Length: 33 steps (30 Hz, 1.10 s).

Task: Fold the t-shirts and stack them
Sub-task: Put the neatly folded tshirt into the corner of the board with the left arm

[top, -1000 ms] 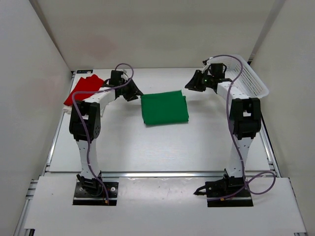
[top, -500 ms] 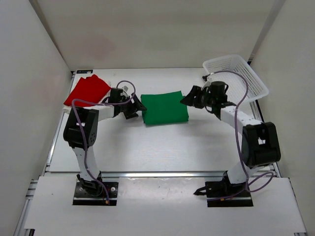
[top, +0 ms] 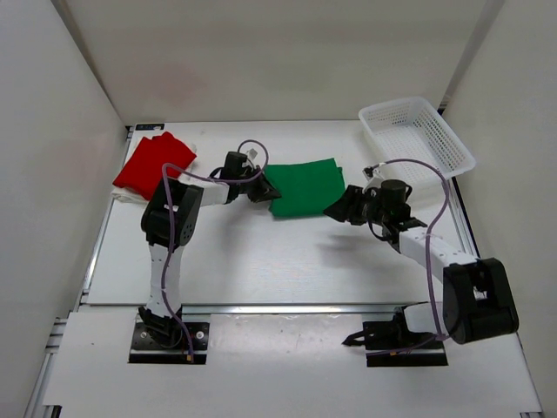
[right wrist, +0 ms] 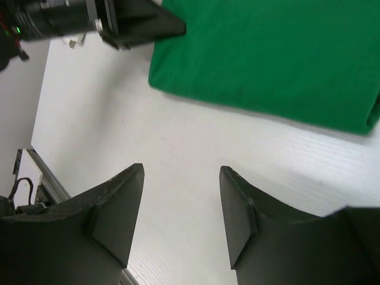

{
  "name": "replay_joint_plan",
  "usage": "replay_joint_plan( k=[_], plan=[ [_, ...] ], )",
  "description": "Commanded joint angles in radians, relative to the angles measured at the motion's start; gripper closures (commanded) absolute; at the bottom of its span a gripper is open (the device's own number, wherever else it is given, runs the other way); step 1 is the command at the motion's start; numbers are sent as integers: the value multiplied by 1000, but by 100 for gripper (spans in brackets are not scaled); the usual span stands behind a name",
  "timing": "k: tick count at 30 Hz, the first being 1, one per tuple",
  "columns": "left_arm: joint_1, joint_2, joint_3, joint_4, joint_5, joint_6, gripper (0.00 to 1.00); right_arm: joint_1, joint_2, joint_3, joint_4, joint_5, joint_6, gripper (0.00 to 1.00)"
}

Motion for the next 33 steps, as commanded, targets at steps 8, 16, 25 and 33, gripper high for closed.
replay_joint_plan(
  k=[8,16,25,33],
  plan=[
    [199,-73,461,-215,74,-5,100,-51,-190,-174,71,-50,15,48],
    [578,-293,238,-91,93,-32,100,17,-95,-176,117,-90,12,48],
    [896,-472,-382,179,-7,-227,1,94,-59,-205,125,-78,2,46],
    [832,-668,-453,55,-119,-157,2,179,-122,-243,95,23,11,1]
  ],
)
